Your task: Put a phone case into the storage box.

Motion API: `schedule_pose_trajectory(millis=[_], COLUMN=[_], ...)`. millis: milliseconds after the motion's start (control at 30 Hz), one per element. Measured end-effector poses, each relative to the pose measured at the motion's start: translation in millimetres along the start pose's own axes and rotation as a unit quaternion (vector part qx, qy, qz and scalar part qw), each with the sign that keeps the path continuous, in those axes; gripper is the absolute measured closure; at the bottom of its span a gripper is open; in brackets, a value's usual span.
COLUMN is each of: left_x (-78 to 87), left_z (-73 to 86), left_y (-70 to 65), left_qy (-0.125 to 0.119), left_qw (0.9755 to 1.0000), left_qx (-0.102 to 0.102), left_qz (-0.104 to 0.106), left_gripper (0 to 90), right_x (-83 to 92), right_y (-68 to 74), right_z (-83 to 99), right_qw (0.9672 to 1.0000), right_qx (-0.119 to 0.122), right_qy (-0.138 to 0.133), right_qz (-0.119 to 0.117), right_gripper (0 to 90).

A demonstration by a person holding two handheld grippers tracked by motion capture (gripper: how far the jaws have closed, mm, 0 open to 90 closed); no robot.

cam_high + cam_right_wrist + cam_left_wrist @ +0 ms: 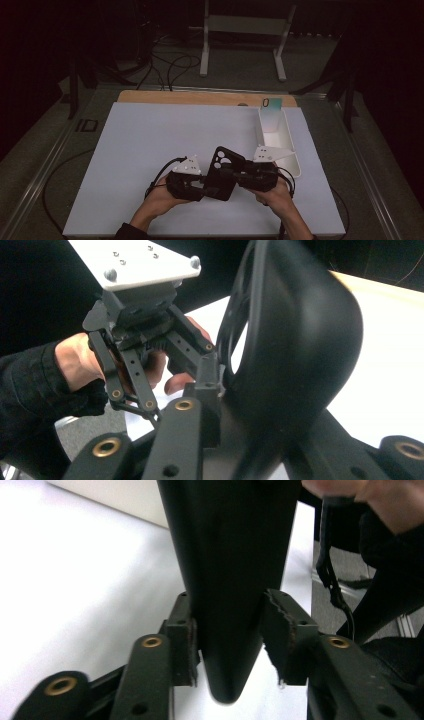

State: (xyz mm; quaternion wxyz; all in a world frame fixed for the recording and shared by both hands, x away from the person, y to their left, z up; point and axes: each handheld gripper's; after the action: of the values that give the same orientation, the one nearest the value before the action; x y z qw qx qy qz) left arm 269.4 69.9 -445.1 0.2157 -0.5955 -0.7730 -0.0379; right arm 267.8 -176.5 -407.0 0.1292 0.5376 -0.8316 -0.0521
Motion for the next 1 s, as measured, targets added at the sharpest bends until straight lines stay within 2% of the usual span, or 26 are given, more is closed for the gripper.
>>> schedule_pose_trajectory(millis=[100,133,200,233,300,333,433,467,500,533,567,700,833,1000], left_x=[-0.3,-0.5,-0.3,-0.4,-0.4,-2.8,-4.0,-4.1,-3.4,-2.7,-2.2,0.4,2.2,2.2], left_z=[0.3,0.7,1.0,1.5,1.5,1.7,1.8,1.7,1.5,1.1,0.6,-0.3,-0.1,0.4], left_y=[-0.2,0.2,0.4,0.2,0.2,-2.4,-3.7,-4.1,-4.2,-4.6,-4.8,-2.9,-1.3,0.3], left_qy=[0.002,0.003,0.003,0.003,0.003,0.008,0.009,0.009,0.007,0.004,0.005,0.002,-0.002,-0.001], left_qw=[1.0000,0.9999,0.9999,1.0000,1.0000,0.9998,0.9997,0.9996,0.9996,0.9995,0.9993,0.9987,0.9972,0.9950], left_qx=[-0.003,-0.003,-0.001,-0.001,-0.001,-0.008,-0.012,-0.013,-0.015,-0.018,-0.019,-0.017,-0.013,-0.003], left_qz=[-0.005,-0.012,-0.012,-0.009,-0.009,-0.016,-0.019,-0.023,-0.022,-0.027,-0.032,-0.047,-0.073,-0.100], left_gripper=[67.4,71.2,75.5,76.5,77.4,79.2,79.4,79.7,79.7,79.9,80.1,80.3,80.3,80.3], right_x=[-0.1,-0.4,-0.5,-0.3,-0.4,-1.0,-1.6,-2.8,-2.8,-2.8,-2.7,1.1,4.9,8.7], right_y=[0.1,0.3,0.2,-0.8,-1.5,-1.4,-1.4,-1.1,-1.1,-1.4,-1.6,-5.7,-6.7,-6.1], right_z=[-0.6,-1.5,-1.6,-1.5,-1.4,-1.5,-1.6,-2.2,-2.2,-2.2,-2.2,-2.4,-2.2,-3.8], right_qw=[1.0000,1.0000,0.9999,0.9999,1.0000,1.0000,1.0000,0.9998,0.9998,0.9996,0.9992,0.9981,0.9965,0.9942], right_qx=[0.002,0.007,0.009,0.008,0.005,0.004,0.004,0.006,0.006,0.007,0.006,-0.004,-0.009,-0.013], right_qy=[0.002,0.005,0.007,0.006,0.006,0.004,0.004,0.009,0.009,0.008,0.009,-0.002,-0.006,-0.018], right_qz=[-0.002,0.002,0.004,0.008,0.006,0.008,0.008,0.018,0.018,0.027,0.039,0.062,0.083,0.105], right_gripper=[72.5,66.3,64.3,59.7,58.1,52.6,49.9,42.9,42.9,34.7,32.1,21.2,16.6,15.4])
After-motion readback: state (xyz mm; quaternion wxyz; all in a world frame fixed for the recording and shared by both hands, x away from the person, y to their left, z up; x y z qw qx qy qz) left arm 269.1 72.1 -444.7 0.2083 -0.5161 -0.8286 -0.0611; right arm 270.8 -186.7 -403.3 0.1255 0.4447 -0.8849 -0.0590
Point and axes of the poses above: each handheld gripper's, and its own axes: x roughly backward along the jaws, z roughly out of its underside, y roughly to its left, and after that the axes turned 13 degrees about -y, right-handed
